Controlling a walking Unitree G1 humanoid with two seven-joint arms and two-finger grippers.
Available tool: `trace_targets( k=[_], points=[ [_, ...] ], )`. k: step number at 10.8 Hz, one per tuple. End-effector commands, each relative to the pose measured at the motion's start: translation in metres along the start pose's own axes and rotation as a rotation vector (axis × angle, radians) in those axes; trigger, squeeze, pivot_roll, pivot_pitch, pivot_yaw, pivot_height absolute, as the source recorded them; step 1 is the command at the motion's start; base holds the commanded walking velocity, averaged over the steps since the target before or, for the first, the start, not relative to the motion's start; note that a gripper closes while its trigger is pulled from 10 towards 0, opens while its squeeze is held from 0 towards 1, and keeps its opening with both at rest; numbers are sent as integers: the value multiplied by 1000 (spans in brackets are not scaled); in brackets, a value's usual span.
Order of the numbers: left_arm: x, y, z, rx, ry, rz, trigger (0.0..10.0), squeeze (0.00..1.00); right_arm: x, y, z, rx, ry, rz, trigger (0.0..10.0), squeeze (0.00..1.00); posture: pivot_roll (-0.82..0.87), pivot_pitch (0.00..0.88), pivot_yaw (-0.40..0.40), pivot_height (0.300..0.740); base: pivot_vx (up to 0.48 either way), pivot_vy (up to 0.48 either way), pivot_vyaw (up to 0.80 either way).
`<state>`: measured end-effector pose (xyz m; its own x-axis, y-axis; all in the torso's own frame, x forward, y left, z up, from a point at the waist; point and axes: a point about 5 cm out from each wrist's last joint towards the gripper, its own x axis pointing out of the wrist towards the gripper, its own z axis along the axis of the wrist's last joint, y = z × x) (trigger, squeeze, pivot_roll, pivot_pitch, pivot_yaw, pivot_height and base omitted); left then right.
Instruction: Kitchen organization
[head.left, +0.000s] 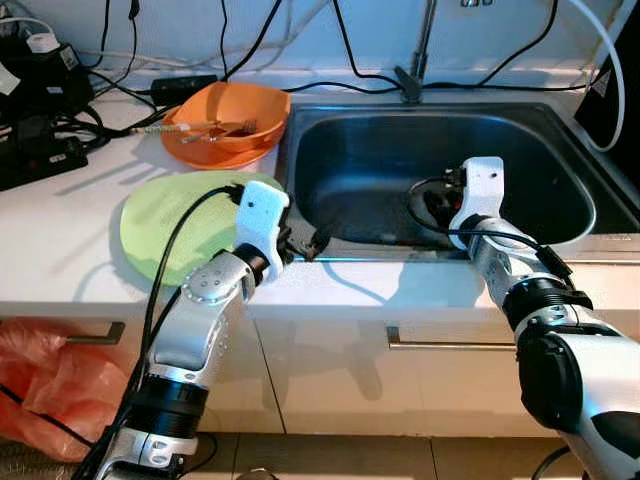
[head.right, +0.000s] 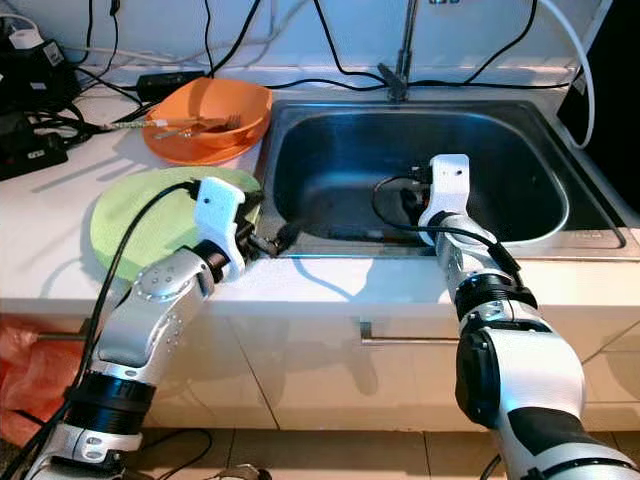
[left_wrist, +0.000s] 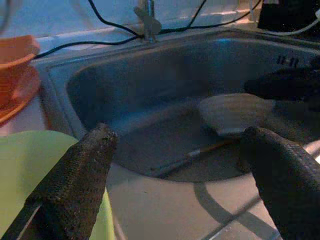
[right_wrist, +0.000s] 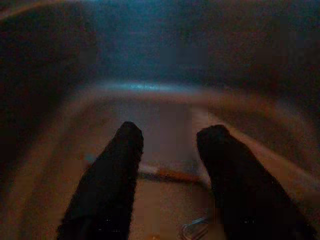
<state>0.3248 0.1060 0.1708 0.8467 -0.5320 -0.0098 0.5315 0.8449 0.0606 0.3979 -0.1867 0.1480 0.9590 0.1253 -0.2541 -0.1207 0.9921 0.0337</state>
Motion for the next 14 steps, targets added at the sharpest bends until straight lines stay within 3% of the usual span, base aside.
trace_targets(
  k=[1, 2, 6, 7, 8, 9, 11, 13, 14],
  points=[
    [-1, 3, 5, 1, -26, 21, 10000, 0, -4, 0, -35, 27, 126, 9, 10000, 1000, 187, 101, 33, 740, 0, 0, 0],
    [-4, 6, 12, 31, -80, 65, 10000, 0, -3, 2, -26, -7, 83, 41, 10000, 1000, 184, 95, 27, 740, 0, 0, 0],
    [-12, 13, 30, 16, -258, 247, 10000, 0, -2, 25, 18, 17, -205, 163, 10000, 1000, 141, 75, 27, 740, 0, 0, 0],
    [-15, 13, 40, 29, -315, 260, 10000, 0, -8, 30, 36, 28, -328, 170, 10000, 757, 131, 68, 23, 740, 0, 0, 0],
    [-18, 13, 51, 34, -371, 281, 10000, 0, -20, 32, 52, 25, -452, 150, 10000, 0, 129, 60, 17, 740, 0, 0, 0],
    [-21, 15, 58, 30, -409, 306, 10000, 0, -30, 34, 63, 50, -532, 152, 10000, 0, 127, 54, 15, 740, 0, 0, 0],
    [-25, 17, 68, 29, -461, 338, 10000, 0, -58, 48, 81, 13, -660, 198, 10000, 0, 120, 50, 13, 740, 0, 0, 0],
    [-30, 19, 67, 27, -462, 366, 10000, 0, -78, 61, 85, -30, -677, 246, 10000, 0, 112, 51, 11, 740, 135, 0, 0],
    [-30, 23, 63, 20, -445, 397, 10000, 0, -80, 62, 82, -28, -658, 257, 10000, 0, 108, 50, 9, 740, 368, 0, 0]
  ],
)
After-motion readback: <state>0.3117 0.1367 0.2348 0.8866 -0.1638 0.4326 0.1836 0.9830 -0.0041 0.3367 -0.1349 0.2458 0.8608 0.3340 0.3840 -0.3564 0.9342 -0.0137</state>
